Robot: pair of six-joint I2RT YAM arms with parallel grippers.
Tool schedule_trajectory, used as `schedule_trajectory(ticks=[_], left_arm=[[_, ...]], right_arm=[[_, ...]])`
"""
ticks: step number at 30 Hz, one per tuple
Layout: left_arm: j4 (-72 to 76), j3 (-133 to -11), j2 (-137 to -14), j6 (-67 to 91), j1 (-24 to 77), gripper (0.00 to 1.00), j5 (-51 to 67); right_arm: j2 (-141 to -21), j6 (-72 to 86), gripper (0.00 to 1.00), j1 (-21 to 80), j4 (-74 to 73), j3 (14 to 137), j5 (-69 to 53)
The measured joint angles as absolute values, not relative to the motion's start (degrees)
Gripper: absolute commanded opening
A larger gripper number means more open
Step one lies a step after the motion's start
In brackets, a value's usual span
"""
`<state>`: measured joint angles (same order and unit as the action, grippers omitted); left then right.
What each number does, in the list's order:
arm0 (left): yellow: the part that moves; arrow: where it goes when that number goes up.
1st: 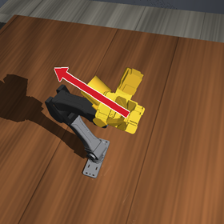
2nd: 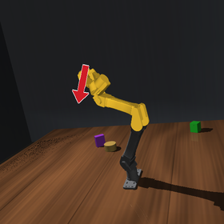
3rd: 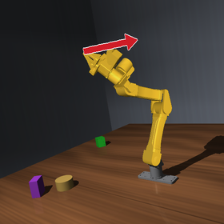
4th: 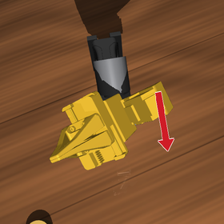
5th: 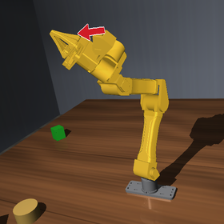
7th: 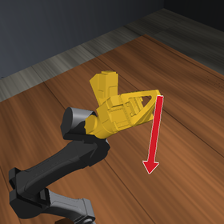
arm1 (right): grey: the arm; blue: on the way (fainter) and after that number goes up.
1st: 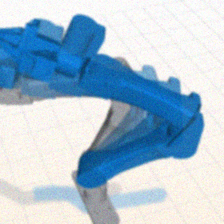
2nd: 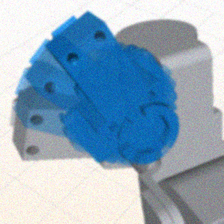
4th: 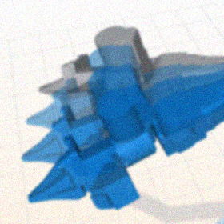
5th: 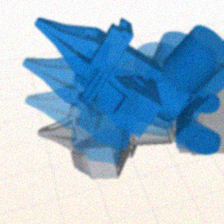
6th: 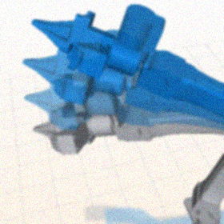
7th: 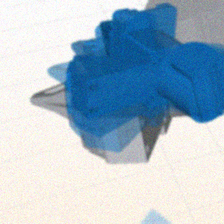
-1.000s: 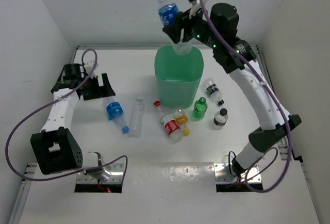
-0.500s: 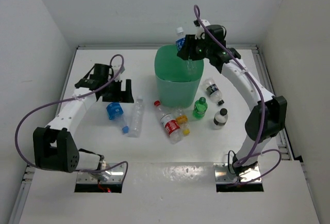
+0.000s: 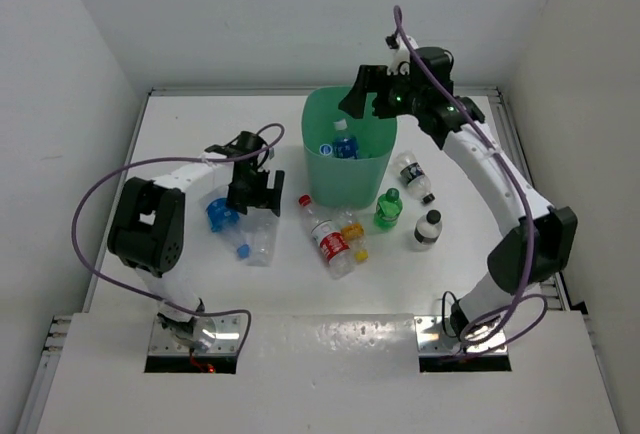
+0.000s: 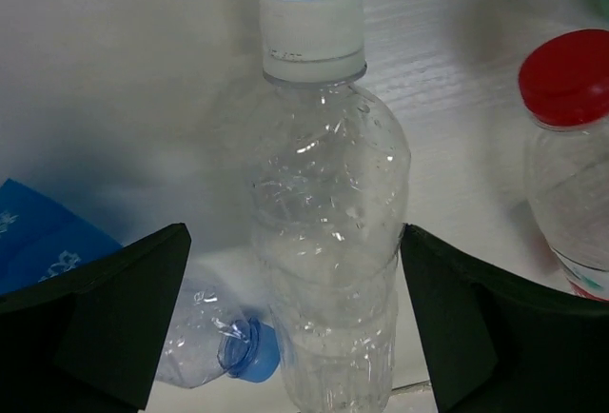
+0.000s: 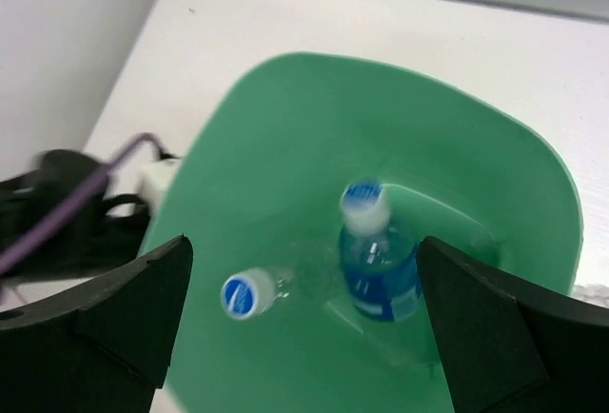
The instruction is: Put the plastic bottles in the bin
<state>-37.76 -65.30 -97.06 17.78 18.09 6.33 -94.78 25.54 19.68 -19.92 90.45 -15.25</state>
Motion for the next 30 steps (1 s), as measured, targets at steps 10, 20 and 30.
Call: schedule_trajectory(ticks=[10,20,30], left_arm=[[-37.63,-65.54,-101.47,19.16,17.78,0.35,9.56],[-39.72,-71.75,-93.47,18.55,5.32,0.08,21.10],[-26.55,-97.80,-77.01,18.98,2.68,0.00,18.65]], right_arm=[[-78.24,9.13,0.90,29.06,-27.22,85.43,-18.68],[-72.16,-10.90,0.97,45.65,-36.14,63.18,-11.09],[-85.80,-7.64,0.97,51.05,-32.80,62.43,-0.93]])
